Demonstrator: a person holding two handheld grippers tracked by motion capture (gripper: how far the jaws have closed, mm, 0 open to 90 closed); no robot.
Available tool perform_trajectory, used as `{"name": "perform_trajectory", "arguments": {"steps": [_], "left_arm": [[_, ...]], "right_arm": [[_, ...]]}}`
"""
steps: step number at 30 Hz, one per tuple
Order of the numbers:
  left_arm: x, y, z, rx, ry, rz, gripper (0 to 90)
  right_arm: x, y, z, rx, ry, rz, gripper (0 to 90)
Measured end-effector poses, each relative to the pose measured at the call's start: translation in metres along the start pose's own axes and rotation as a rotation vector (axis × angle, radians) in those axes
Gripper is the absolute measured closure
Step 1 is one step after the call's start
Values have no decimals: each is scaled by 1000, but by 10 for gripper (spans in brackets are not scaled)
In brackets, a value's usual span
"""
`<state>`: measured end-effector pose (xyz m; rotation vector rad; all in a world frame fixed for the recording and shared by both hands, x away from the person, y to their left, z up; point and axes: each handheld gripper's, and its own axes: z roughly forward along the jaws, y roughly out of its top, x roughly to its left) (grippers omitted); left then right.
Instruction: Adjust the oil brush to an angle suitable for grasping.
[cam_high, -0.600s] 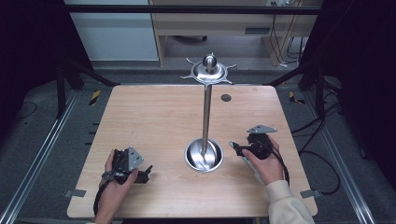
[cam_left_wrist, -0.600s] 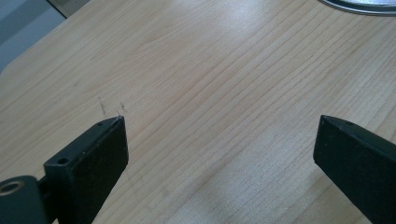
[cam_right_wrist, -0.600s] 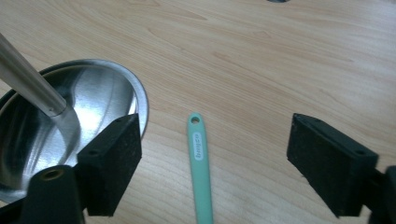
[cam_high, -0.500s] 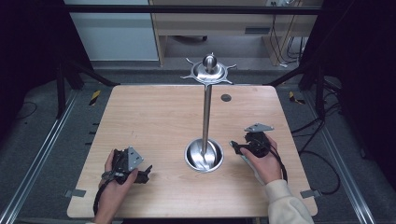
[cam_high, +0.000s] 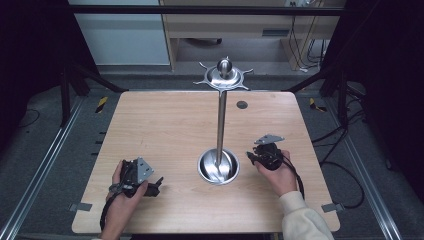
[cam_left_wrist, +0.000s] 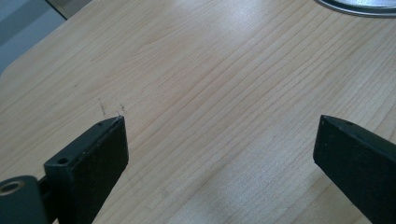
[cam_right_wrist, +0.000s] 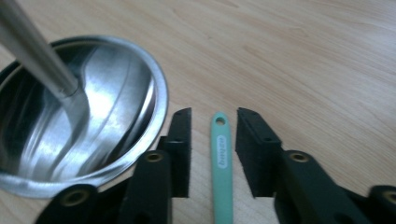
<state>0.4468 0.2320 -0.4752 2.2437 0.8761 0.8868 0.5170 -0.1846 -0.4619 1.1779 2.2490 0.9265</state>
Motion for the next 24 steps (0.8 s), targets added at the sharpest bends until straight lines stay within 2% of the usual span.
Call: {"name": "perform_trajectory", "arguments": {"steps": [1,2,3,5,8,17,24], "left_arm": [[0,0,0,2,-1,1,28],[0,0,0,1,-1,1,28],[0,0,0,3,-1,2,28],[0,0,0,4,-2,3,29],[0,0,0,4,-2,4,29],[-1,0,1,6,-2,7,29],[-1,0,1,6,-2,7,29]], "right_arm": [[1,-1,1,3,-1,-14,748],[1,-1,1,3,-1,-14,748],[3,-2,2,23,-2,-31,813],[4,-3,4,31,-2,-42,836],[4,-7,9,81,-5,-61,897],[6,-10,17,128,3,-78,900],[6,-12,21,163,-10,-85,900]]}}
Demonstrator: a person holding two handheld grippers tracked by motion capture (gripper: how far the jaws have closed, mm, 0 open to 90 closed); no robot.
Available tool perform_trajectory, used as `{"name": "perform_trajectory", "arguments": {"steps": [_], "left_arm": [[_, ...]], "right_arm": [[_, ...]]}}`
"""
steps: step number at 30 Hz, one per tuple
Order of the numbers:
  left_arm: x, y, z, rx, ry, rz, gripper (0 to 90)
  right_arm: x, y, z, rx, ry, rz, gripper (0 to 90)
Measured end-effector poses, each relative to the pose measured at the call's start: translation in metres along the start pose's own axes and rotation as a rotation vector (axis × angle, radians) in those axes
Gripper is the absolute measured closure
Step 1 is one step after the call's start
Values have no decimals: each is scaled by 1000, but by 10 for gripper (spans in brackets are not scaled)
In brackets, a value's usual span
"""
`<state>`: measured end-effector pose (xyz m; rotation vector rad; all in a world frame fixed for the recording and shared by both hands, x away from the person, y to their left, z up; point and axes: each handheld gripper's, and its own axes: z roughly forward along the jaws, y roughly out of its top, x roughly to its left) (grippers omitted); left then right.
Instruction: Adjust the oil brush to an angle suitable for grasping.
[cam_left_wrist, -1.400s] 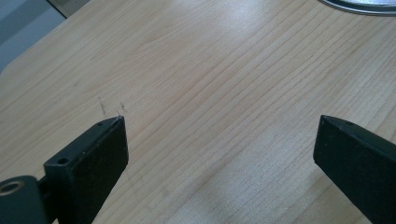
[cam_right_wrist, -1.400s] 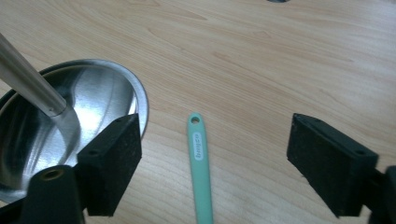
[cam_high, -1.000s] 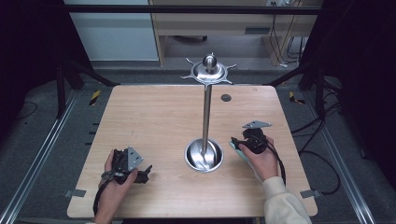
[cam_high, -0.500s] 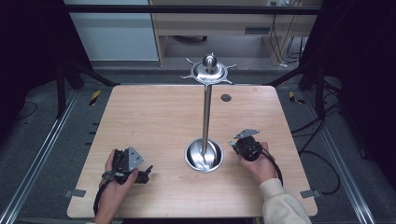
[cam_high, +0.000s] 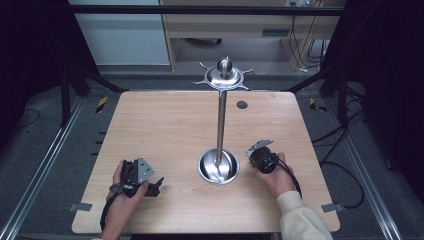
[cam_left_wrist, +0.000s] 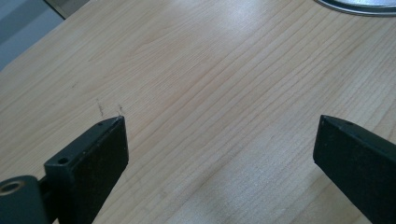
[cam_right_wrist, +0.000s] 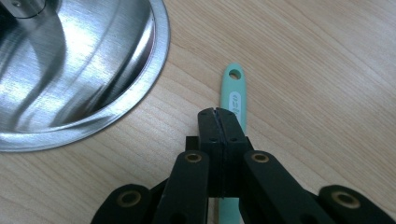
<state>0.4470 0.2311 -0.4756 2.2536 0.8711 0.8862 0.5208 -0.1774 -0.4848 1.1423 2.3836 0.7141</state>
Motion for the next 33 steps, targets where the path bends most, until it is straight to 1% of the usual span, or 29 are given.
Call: {"name": "perform_trajectory", "arguments": {"steps": [3,4,6,8,9,12,13,14,15,16,17,19,20,21,22,23,24,25,26,27,28,29,30,32,33], "left_arm": [[-1,0,1,-1,-2,0,29],[-1,0,1,1,-4,4,29],[-1,0,1,0,-4,4,29],[-1,0,0,0,-4,4,29],[-1,0,0,-1,-3,3,29],[-1,0,0,-1,-1,0,29],[0,0,0,0,-1,2,29],[0,0,0,2,-1,2,29],[0,0,-1,2,1,0,29],[0,0,-1,2,1,0,29],[0,-1,-1,2,0,0,29],[0,-2,-2,2,3,-4,29],[0,-2,-2,2,4,-5,29],[1,-2,-2,1,3,-7,29],[1,-2,-3,0,4,-9,29],[1,-2,-3,-1,5,-11,29],[1,-2,-3,-1,5,-12,29],[1,-2,-3,-1,5,-12,29],[1,-2,-3,1,5,-10,29],[1,-2,-4,1,5,-8,29],[0,-2,-4,-3,6,-11,29],[0,-2,-4,-3,6,-12,29],[0,-2,-4,-4,6,-12,29],[1,-2,-4,-4,5,-12,29],[1,-2,-4,-4,5,-12,29]], "right_arm": [[-1,0,0,0,-6,5,900],[-1,0,0,5,-18,2,900],[-1,0,0,6,-20,7,900],[-3,0,0,13,-44,17,900],[-3,0,0,13,-44,17,900],[-5,-1,-1,19,-66,15,900],[-6,-1,-1,21,-67,22,900],[-7,-1,-2,20,-66,30,896],[-9,-2,-3,18,-39,66,871],[-10,-2,-4,19,-28,69,866],[-10,-2,-4,19,-28,69,866],[-11,-1,-9,14,-2,96,855],[-12,1,-15,28,17,111,830],[-12,1,-15,28,17,111,830],[-12,1,-18,38,21,117,812],[-12,2,-21,54,29,128,792],[-13,5,-27,83,38,133,744],[-13,5,-27,83,38,133,744],[-14,8,-34,120,35,128,680],[-14,8,-34,120,35,128,680],[-16,12,-39,151,34,135,650],[-16,12,-39,151,34,135,650],[-16,13,-40,163,33,133,639],[-19,15,-42,216,30,133,621],[-19,15,-42,216,30,133,621]]}}
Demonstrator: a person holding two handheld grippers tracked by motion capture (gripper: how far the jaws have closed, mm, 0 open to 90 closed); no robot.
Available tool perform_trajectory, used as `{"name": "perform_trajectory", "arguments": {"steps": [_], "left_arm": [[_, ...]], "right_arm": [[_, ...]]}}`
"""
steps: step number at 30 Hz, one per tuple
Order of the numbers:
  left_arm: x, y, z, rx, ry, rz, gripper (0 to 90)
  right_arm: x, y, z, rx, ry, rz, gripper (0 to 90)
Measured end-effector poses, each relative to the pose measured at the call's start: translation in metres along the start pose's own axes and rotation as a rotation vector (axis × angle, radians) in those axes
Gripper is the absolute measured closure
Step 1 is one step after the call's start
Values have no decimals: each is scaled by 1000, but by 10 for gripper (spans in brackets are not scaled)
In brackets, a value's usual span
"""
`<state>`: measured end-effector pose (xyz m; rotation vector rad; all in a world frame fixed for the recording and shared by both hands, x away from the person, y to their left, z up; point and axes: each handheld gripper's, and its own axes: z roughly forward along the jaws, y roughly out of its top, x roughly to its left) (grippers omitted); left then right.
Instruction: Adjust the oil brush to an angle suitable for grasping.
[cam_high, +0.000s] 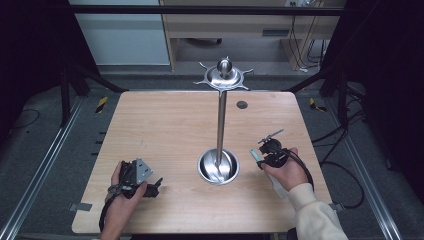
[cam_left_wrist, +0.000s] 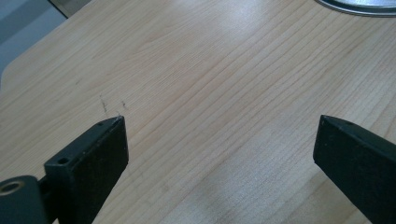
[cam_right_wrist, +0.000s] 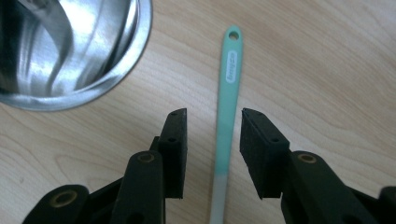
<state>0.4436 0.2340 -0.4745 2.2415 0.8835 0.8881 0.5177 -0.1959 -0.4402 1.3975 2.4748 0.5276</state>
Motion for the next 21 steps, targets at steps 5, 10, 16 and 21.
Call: {"name": "perform_trajectory", "arguments": {"steps": [5,10,16,21], "left_arm": [[0,0,0,0,-1,-1,29],[0,0,0,0,-2,-1,29],[0,0,0,-2,-2,-1,29],[0,0,0,-1,-3,-1,29]], "right_arm": [[-5,-2,7,78,7,11,640],[-6,-2,11,106,3,19,669],[-8,-4,17,136,8,15,697],[-13,-7,21,161,21,40,717]]}}
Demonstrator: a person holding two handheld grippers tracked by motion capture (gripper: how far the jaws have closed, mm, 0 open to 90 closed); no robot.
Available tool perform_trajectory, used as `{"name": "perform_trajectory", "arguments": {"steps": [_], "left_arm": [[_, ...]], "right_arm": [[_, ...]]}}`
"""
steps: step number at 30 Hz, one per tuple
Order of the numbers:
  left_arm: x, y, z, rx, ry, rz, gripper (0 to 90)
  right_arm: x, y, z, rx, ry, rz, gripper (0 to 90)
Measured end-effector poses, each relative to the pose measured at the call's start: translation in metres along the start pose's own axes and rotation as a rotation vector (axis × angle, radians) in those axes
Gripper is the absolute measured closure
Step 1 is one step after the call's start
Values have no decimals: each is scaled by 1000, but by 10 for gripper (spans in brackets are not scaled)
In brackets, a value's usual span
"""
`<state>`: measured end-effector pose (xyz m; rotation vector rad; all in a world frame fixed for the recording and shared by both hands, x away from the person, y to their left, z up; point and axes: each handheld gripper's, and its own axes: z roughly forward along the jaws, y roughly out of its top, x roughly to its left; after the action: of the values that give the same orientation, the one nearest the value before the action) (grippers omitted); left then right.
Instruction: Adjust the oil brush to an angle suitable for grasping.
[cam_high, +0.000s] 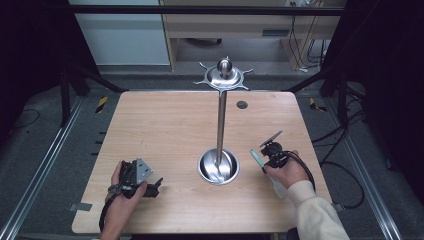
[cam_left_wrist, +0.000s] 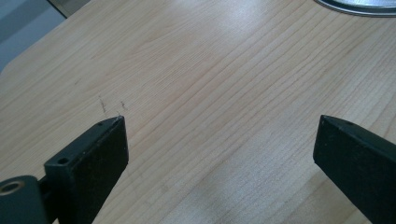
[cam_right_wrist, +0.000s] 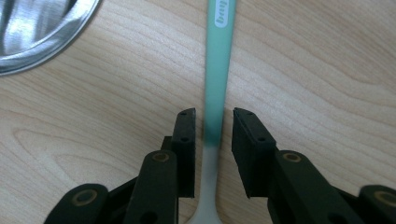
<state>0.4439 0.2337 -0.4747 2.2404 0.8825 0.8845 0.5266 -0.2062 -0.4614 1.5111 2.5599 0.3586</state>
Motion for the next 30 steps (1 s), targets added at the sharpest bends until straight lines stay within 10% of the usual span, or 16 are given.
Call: {"name": "perform_trajectory", "arguments": {"steps": [30], "left_arm": [[0,0,0,3,-1,0,29]], "right_arm": [[-2,-1,3,24,13,31,821]]}}
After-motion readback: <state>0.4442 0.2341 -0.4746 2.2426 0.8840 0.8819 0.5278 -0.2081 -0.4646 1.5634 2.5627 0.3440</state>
